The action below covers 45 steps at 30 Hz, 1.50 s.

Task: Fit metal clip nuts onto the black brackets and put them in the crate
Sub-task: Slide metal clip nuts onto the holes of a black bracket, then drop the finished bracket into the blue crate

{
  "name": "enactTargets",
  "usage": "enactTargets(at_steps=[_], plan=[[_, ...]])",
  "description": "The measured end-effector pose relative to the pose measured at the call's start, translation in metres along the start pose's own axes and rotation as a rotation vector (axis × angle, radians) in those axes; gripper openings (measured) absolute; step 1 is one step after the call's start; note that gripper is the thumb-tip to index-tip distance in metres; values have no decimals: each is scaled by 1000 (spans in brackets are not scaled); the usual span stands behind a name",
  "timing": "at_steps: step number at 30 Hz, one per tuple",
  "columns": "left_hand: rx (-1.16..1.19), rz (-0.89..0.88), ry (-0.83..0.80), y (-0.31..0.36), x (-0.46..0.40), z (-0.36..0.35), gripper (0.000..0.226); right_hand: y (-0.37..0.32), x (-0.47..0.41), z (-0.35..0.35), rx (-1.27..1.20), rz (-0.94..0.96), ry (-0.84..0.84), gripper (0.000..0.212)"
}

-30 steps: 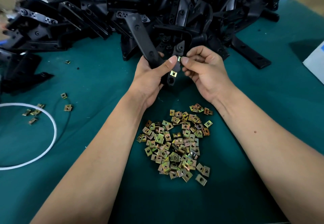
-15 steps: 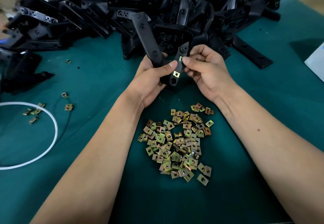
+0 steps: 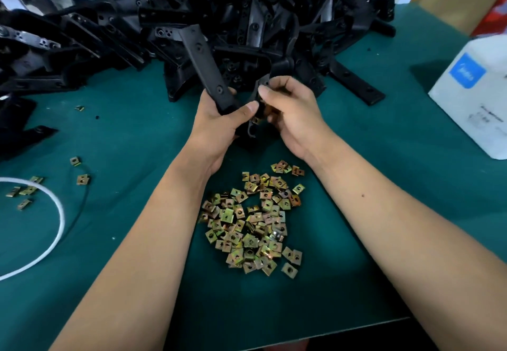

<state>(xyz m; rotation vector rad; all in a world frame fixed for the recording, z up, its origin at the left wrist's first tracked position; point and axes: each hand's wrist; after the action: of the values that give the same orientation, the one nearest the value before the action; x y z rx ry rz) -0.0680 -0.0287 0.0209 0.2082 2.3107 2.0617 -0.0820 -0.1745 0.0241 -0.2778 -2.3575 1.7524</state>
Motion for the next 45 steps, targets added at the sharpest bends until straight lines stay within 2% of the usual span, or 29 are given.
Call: enactTargets(at_steps=[2,4,9,12,15,18,20,22,25,28,30,33,35,37,39,41,43,45], plan=[[-122,-77,9,2,3,-13,47,-6,5,4,-18,-28,53,16],[-189,-155,-34,11,8,-33,46,-14,11,10,56,27,160,13],[-113,-208,-221,33,34,-118,60,-61,37,55,90,235,444,19],[-33,-206,-403,38,63,-185,59,-97,67,113,59,381,585,28],[-91,-253,-631,37,105,-255,62,-127,119,191,-45,508,752,30],[-143,-238,-885,20,156,-322,50,-139,186,271,-123,594,947,26],[-232,-221,-988,-3,190,-362,45,-132,228,317,-187,553,1096,25],[-365,-210,-1074,-35,222,-392,50,-110,264,360,-241,420,1262,25],[-584,-165,-1177,-92,245,-408,58,-52,302,412,-253,64,1452,22],[-779,-102,-1203,-146,249,-396,49,19,332,442,-249,-313,1542,20],[-863,-89,-1167,-174,248,-384,40,63,346,449,-135,-518,1492,14],[-944,-77,-1132,-195,248,-371,33,109,365,442,-81,-695,1434,41],[-921,-104,-1119,-194,247,-367,29,128,374,433,-68,-727,1478,41],[-844,-224,-1106,-183,247,-369,26,136,373,429,-74,-716,1570,41],[-766,-363,-1093,-163,246,-376,25,131,362,426,-68,-726,1675,51],[-684,-497,-1070,-139,244,-387,25,106,340,421,58,-681,1811,47],[-584,-611,-1031,-116,241,-397,25,70,317,409,270,-420,1899,35],[-459,-668,-993,-91,236,-402,24,27,297,392,513,-28,1929,32]])
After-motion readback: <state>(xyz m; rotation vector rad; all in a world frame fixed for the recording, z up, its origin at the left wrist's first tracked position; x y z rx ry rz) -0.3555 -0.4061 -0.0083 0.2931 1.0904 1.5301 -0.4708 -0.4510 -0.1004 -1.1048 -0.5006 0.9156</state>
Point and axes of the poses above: each hand's wrist, its own x-axis away from the middle knuckle, its own z-axis out of the back of the hand, y = z × x, and after that the axes turned 4 degrees about y, right-handed
